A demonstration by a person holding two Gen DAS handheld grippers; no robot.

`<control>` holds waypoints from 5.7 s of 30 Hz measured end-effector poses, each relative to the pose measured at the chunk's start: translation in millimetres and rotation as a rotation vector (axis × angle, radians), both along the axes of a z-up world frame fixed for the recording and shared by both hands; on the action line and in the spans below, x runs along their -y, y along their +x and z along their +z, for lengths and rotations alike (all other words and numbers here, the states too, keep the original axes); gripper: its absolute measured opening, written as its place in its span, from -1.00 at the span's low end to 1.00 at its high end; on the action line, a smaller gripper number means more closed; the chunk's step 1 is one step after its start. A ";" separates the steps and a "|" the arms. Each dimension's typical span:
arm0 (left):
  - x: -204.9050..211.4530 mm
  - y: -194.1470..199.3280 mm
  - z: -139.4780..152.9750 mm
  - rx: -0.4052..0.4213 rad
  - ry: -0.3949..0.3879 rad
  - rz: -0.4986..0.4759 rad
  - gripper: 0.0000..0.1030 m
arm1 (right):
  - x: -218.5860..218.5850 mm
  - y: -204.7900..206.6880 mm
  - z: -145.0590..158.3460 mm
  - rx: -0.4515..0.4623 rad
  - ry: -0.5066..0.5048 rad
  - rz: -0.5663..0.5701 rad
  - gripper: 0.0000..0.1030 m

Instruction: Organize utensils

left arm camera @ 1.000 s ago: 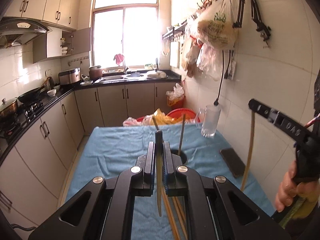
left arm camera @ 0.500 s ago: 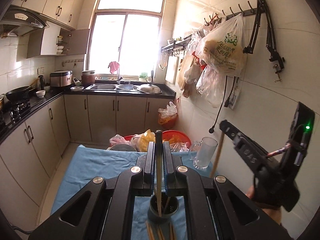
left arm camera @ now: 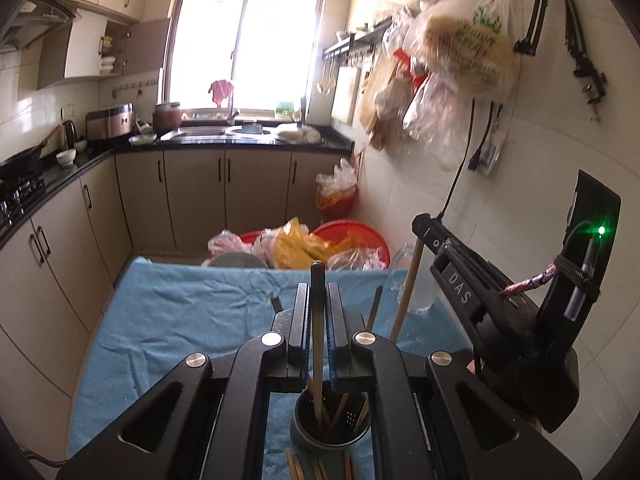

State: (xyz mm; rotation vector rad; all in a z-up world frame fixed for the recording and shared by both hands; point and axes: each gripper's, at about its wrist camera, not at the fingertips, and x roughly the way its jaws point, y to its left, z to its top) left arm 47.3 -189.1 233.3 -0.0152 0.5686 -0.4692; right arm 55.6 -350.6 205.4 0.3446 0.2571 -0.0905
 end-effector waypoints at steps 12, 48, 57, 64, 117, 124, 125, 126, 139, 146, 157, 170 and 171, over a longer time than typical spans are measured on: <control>-9.7 4.8 -17.2 -0.057 0.008 0.019 -0.77 | 3.6 11.3 -38.5 -0.112 0.018 0.032 -0.73; -31.1 -77.5 -216.3 -0.449 0.212 -0.088 -0.64 | -70.7 -142.7 -189.9 -0.625 -0.063 0.362 -0.62; -22.8 -64.1 -215.7 -0.454 0.237 -0.056 -0.89 | -70.1 -130.9 -197.8 -0.673 -0.069 0.318 -0.79; -52.2 -65.7 -213.2 -0.452 0.292 -0.004 -0.91 | -32.1 -149.3 -197.1 -0.715 -0.059 0.264 -0.80; -74.6 -122.6 -81.8 -0.110 0.140 0.057 -0.90 | -10.0 -174.9 -80.3 -0.393 -0.063 0.148 -0.90; -78.9 -156.8 -63.5 -0.048 0.116 0.058 -0.90 | -20.7 -211.7 -56.2 -0.306 -0.090 0.140 -0.89; -80.0 -161.5 -61.2 -0.042 0.110 0.059 -0.90 | -21.7 -215.6 -54.0 -0.297 -0.097 0.139 -0.89; -81.5 -165.8 -58.7 -0.037 0.103 0.058 -0.90 | -23.2 -219.9 -51.6 -0.286 -0.104 0.136 -0.89; -85.6 -212.7 -26.7 0.054 0.056 0.042 -0.90 | -38.7 -261.0 -16.1 -0.163 -0.152 0.122 -0.89; -84.4 -214.9 -16.3 0.067 0.042 0.028 -0.90 | -42.9 -261.3 -5.6 -0.133 -0.159 0.118 -0.89; -80.7 -206.3 4.6 0.090 0.043 0.022 -0.90 | -46.9 -250.2 9.6 -0.113 -0.173 0.137 -0.89; -72.8 -210.6 4.5 0.162 0.142 0.081 -0.90 | -53.9 -240.7 14.7 -0.107 -0.187 0.157 -0.89; -72.8 -211.0 4.2 0.162 0.143 0.080 -0.90 | -54.4 -239.8 15.9 -0.107 -0.189 0.158 -0.89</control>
